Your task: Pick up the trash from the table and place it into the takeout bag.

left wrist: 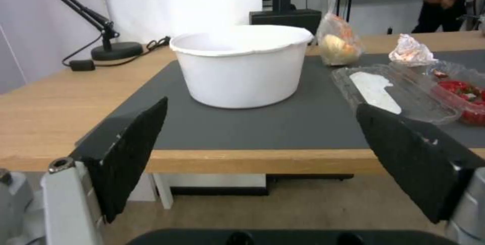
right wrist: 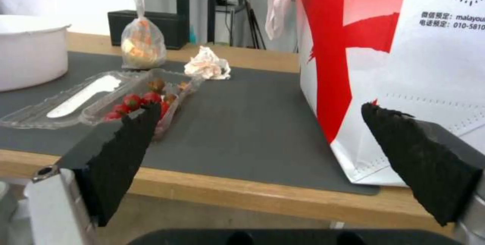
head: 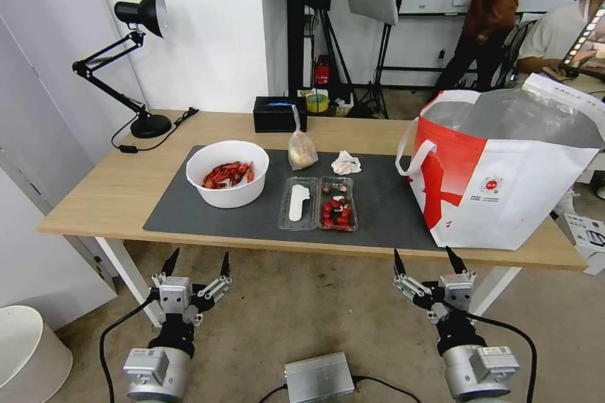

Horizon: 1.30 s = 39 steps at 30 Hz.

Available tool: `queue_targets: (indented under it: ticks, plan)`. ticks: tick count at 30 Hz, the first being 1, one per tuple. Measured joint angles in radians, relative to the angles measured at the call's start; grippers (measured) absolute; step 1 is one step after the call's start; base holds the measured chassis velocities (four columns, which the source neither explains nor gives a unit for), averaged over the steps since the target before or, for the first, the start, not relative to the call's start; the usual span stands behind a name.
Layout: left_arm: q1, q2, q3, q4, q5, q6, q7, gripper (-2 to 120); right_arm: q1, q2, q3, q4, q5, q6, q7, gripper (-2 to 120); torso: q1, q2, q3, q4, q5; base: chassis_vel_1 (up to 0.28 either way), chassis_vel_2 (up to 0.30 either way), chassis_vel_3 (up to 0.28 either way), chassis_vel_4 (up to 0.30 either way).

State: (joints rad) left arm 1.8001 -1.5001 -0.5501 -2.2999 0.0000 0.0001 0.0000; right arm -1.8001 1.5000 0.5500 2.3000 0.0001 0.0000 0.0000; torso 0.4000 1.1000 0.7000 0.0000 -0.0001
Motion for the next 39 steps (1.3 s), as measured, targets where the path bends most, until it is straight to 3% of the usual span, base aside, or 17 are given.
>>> queue_targets:
  ticks: [19,22,25,28,31,32,35,36,39]
  plan:
    - [-0.002,0.001,0.002,0.000,-0.001,0.000,-0.003,100,0.002,-0.010,0.000,0.000,0.006,0.000,0.002,100,0.000,0.000,0.000,-0.0001,0.0001,0.000,0.000,0.000,0.000]
    - [-0.022,0.019,0.027,0.002,-0.012,0.002,-0.039,100,0.016,-0.060,0.002,-0.001,0.042,-0.007,0.022,100,0.000,0.000,0.000,0.0002,0.0001,0.000,0.000,0.000,0.000]
    - [-0.078,0.067,0.096,0.010,-0.041,0.011,-0.133,100,0.045,-0.154,0.006,-0.004,0.112,-0.024,0.061,100,0.000,0.000,0.000,-0.0001,0.0002,0.000,0.000,0.000,0.000]
    - [-0.088,0.075,0.103,0.010,-0.044,0.012,-0.140,100,0.061,-0.212,0.009,-0.006,0.156,-0.035,0.085,100,0.000,0.000,0.000,-0.0001,0.0003,0.000,0.000,0.000,0.000]
    - [-0.134,0.119,0.169,0.020,-0.082,0.021,-0.229,100,0.096,-0.329,0.015,-0.010,0.242,-0.055,0.132,100,0.000,0.000,0.000,0.0000,0.0002,0.000,0.000,0.000,0.000]
    - [-0.134,0.119,0.169,0.020,-0.082,0.021,-0.229,100,0.096,-0.329,0.015,-0.010,0.242,-0.055,0.132,100,0.000,0.000,0.000,0.0000,0.0002,0.000,0.000,0.000,0.000]
    - [-0.189,0.170,0.243,0.031,-0.125,0.033,-0.330,100,0.127,-0.431,0.020,-0.013,0.317,-0.073,0.173,100,0.000,0.000,0.000,0.0000,0.0003,0.000,0.000,0.000,0.000]
    - [-0.189,0.170,0.243,0.031,-0.125,0.033,-0.330,100,0.127,-0.431,0.020,-0.013,0.317,-0.073,0.173,100,0.000,0.000,0.000,0.0000,0.0003,0.000,0.000,0.000,0.000]
    - [-0.245,0.222,0.319,0.043,-0.170,0.046,-0.434,100,0.158,-0.533,0.025,-0.016,0.393,-0.090,0.215,100,0.000,0.000,0.000,-0.0001,0.0002,0.000,0.000,0.000,0.000]
